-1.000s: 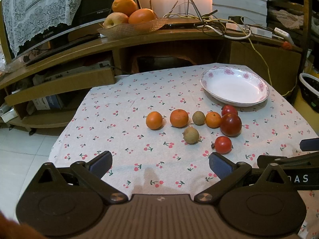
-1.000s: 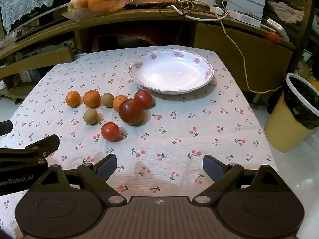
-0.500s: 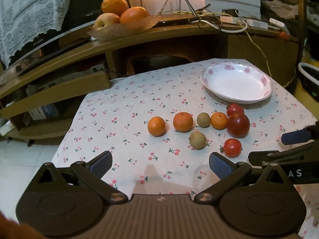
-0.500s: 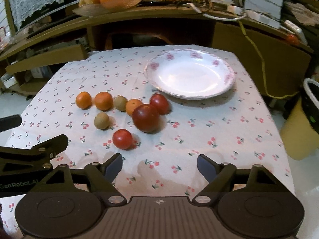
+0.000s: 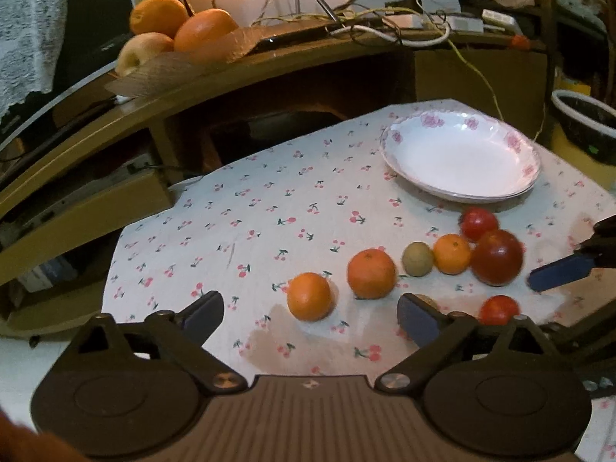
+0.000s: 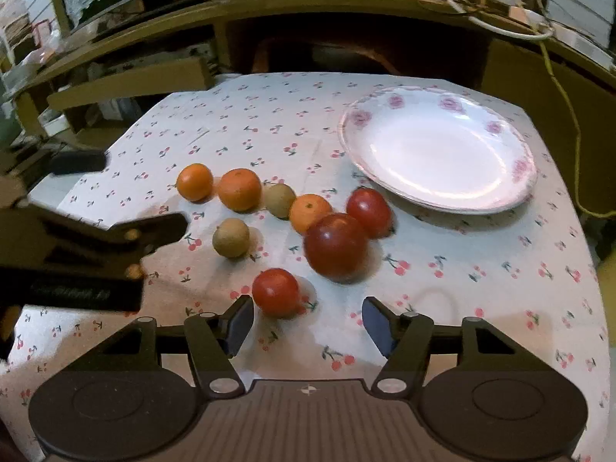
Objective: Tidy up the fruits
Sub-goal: 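Lower the left tool onto an orange while the right tool approaches a small red tomato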
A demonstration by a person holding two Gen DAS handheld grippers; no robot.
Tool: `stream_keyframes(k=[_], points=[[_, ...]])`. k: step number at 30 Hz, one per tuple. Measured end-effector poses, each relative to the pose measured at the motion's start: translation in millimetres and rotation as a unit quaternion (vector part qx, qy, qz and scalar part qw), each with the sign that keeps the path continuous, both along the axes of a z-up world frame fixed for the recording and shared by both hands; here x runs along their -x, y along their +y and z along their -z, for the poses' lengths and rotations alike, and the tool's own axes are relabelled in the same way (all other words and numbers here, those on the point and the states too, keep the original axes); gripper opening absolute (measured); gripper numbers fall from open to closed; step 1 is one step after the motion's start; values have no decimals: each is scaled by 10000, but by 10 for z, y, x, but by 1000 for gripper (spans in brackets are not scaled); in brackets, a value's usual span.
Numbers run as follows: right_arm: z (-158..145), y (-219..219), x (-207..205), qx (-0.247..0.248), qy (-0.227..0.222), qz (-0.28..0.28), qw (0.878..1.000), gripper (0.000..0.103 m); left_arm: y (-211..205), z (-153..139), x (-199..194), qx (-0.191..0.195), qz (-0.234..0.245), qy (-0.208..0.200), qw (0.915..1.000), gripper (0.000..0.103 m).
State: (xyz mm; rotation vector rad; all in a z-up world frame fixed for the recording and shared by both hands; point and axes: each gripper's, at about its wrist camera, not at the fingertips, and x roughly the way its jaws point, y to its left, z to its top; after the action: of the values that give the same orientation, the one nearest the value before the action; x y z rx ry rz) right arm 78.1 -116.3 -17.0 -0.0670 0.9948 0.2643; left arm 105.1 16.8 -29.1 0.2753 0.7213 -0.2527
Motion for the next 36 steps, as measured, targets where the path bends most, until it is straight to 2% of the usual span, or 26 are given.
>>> stream_keyframes(k=[8, 9, 10, 13, 15, 19, 21, 27, 33, 36], points=[[40, 10, -70, -19, 71, -204, 9998, 62, 38, 176, -313, 223, 90, 318, 9992, 81], [36, 11, -74, -26, 73, -219, 9997, 59, 31, 179, -335, 254, 91, 335, 9991, 77], [32, 9, -79, -41, 84, -240, 9997, 52, 26, 181, -351, 278, 96, 349, 9990, 75], [25, 8, -79, -51, 73, -269, 9996, 46, 11, 211, -374, 217, 94, 474, 9986, 56], [21, -16, -77, -102, 83, -264, 9996, 43, 15, 228, -367, 259, 81, 555, 9981, 48], [-1, -51, -60, -304, 206, -256, 9990, 31, 2, 227, -352, 225, 99, 570, 9981, 46], [-11, -58, -38, -321, 204, -282, 9989, 29, 8, 228, -365, 262, 70, 589, 9979, 45], [-41, -130, -9, -384, 219, -267, 9987, 28, 5, 160, -300, 320, 143, 619, 9975, 43], [-78, -174, 34, -454, 221, -270, 9984, 28, 54, 56, -42, 490, 233, 728, 9959, 42], [-72, -174, 63, -394, 230, -285, 9986, 28, 16, 90, 61, 410, 310, 787, 9956, 42]])
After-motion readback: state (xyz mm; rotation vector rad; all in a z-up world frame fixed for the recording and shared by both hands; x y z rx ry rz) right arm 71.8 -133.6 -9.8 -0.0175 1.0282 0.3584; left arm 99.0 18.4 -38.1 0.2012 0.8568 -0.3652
